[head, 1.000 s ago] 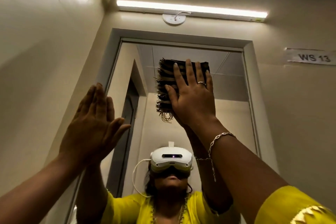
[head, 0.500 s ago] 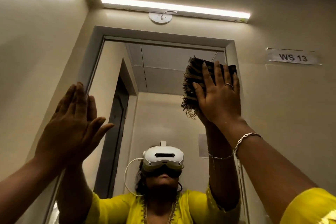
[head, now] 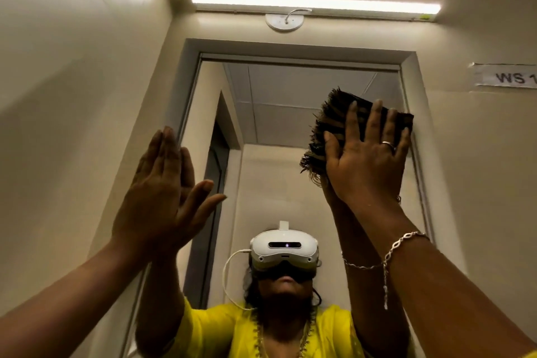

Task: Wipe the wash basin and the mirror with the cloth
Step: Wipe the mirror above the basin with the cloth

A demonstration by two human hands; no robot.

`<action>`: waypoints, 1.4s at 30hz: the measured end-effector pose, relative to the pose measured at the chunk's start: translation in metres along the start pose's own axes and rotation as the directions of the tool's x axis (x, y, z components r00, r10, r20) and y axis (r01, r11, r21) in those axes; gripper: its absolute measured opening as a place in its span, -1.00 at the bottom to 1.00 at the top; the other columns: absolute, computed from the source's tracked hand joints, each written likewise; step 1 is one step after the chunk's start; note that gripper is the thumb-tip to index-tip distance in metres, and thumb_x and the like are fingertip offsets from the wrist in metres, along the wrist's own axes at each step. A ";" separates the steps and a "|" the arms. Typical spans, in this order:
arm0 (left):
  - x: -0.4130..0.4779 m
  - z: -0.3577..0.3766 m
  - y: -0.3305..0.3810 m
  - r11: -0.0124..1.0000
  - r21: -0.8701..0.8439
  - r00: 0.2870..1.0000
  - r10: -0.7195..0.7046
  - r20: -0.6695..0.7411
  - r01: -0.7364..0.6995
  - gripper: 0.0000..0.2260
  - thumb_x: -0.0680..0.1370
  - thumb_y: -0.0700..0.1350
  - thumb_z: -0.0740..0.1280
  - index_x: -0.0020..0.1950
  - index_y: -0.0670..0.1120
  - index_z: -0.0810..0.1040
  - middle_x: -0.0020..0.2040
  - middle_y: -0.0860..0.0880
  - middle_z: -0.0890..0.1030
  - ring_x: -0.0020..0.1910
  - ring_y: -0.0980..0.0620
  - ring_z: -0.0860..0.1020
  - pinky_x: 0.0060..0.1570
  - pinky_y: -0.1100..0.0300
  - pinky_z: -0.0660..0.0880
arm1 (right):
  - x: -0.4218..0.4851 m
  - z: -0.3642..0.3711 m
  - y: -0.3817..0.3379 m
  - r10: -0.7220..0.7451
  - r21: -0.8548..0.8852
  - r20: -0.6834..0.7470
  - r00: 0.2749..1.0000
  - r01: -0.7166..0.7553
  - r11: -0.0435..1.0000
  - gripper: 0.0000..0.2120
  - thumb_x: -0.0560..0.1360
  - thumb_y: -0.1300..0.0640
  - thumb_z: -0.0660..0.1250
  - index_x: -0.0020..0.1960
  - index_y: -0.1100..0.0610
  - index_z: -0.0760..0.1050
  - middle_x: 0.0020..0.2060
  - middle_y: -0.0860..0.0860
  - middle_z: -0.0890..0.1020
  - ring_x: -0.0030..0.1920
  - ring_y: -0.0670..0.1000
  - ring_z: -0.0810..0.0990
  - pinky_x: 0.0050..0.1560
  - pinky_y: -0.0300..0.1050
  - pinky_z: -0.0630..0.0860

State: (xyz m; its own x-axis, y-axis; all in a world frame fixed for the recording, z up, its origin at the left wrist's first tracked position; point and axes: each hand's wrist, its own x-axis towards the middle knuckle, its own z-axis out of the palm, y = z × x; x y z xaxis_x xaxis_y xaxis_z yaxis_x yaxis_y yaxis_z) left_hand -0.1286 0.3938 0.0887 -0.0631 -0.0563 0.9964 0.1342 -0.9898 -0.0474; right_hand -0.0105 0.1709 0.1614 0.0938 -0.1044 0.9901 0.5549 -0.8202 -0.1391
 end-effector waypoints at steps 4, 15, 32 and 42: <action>0.000 0.001 -0.003 1.000 0.019 1.000 -0.011 0.013 0.011 0.02 0.46 0.50 -0.25 0.51 -0.37 0.02 0.54 -0.32 0.10 0.50 -0.16 0.02 0.43 -0.07 0.08 | -0.008 0.005 -0.034 -0.028 0.023 0.002 1.000 0.028 0.999 -0.35 0.45 -0.21 -0.28 0.49 -0.02 -0.17 0.50 0.14 -0.13 0.49 0.19 -0.18 0.44 0.15 -0.24; -0.001 -0.005 -0.003 0.988 -0.156 1.000 -0.015 0.017 0.018 0.04 0.44 0.51 -0.29 0.51 -0.37 0.02 0.54 -0.32 0.09 0.52 -0.13 0.02 0.46 -0.01 0.07 | -0.030 0.009 -0.137 -0.209 0.152 0.057 0.976 0.199 0.968 -0.42 0.57 -0.15 -0.14 0.49 0.05 -0.24 0.48 0.19 -0.24 0.46 0.21 -0.32 0.37 0.17 -0.41; 0.001 0.004 -0.013 0.985 -0.168 0.998 0.032 -0.048 -0.040 -0.27 0.57 0.35 -0.25 0.43 -0.25 -0.09 0.50 -0.38 0.20 0.49 -0.25 0.10 0.42 -0.16 0.08 | -0.029 0.014 -0.167 -0.384 0.164 0.103 0.918 0.365 0.916 -0.39 0.56 -0.20 -0.19 0.48 0.04 -0.29 0.48 0.15 -0.28 0.45 0.20 -0.36 0.37 0.18 -0.41; 0.002 0.004 -0.015 0.996 -0.078 0.998 0.031 -0.053 -0.035 -0.17 0.58 0.34 -0.23 0.48 -0.37 0.05 0.48 -0.39 0.23 0.47 -0.23 0.10 0.38 -0.16 0.13 | -0.028 0.014 -0.144 -0.462 0.228 0.056 0.885 0.439 0.869 -0.40 0.57 -0.19 -0.10 0.49 -0.01 -0.23 0.49 0.10 -0.25 0.46 0.14 -0.34 0.40 0.10 -0.40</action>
State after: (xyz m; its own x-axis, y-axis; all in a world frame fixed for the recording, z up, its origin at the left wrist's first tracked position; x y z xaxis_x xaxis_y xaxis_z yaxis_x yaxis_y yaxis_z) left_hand -0.1262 0.4088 0.0912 -0.1111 -0.0938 0.9894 0.0589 -0.9944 -0.0877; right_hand -0.0814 0.2993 0.1534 -0.1266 0.3181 0.9396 0.7121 -0.6302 0.3093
